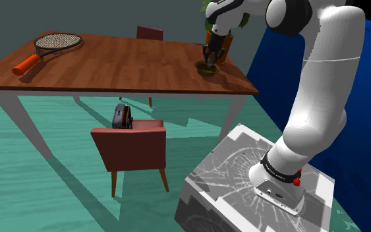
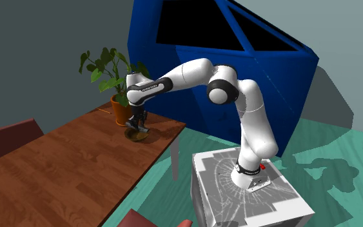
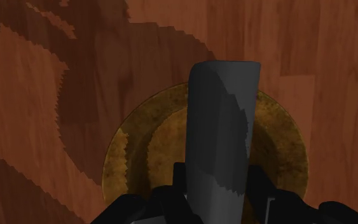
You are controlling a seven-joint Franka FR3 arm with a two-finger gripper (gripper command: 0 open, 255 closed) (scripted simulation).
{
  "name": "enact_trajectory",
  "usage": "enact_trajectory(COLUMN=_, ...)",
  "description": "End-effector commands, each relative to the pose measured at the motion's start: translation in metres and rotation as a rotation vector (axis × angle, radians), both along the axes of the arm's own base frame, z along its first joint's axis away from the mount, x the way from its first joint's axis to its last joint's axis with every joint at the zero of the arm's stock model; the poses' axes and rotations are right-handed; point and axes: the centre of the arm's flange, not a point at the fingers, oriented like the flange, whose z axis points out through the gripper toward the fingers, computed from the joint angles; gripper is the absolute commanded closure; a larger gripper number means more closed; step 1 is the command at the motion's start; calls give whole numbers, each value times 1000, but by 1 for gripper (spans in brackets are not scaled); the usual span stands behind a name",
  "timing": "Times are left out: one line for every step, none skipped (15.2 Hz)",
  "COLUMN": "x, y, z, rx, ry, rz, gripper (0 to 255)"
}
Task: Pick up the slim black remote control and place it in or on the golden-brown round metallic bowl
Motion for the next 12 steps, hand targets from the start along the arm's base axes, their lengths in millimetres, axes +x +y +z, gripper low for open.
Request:
enact_trajectory(x=2, y=-1, z=-10, rx=0, ry=-1, rz=0, gripper=255)
enact_trajectory(x=2, y=-1, z=-16, rx=0, ry=-1, rz=0, gripper=255)
enact_trajectory(x=2, y=-1, z=-21, rx=0, ry=-1, rz=0, gripper=255)
enact_trajectory(x=2, y=-1, z=-23, rx=0, ry=-1, rz=0, gripper=255)
enact_trajectory(x=2, y=-1, z=-23, rx=0, ry=-1, rz=0, gripper=255)
enact_trajectory(x=2, y=-1, z=-23, rx=0, ry=-1, rz=0, gripper=255)
enact_trajectory(x=2, y=-1, z=-23, rx=0, ry=-1, rz=0, gripper=255)
enact_trajectory(x=2, y=-1, z=-23, rx=0, ry=-1, rz=0, gripper=255)
enact_trajectory(x=2, y=-1, z=-23, rx=0, ry=-1, rz=0, gripper=255)
enact_trajectory(x=2, y=-1, z=-23, rx=0, ry=-1, rz=0, gripper=255)
enact_trajectory(x=2, y=-1, z=-23, rx=0, ry=-1, rz=0, gripper=255)
enact_trajectory(x=2, y=-1, z=-23, rx=0, ry=-1, rz=0, gripper=0)
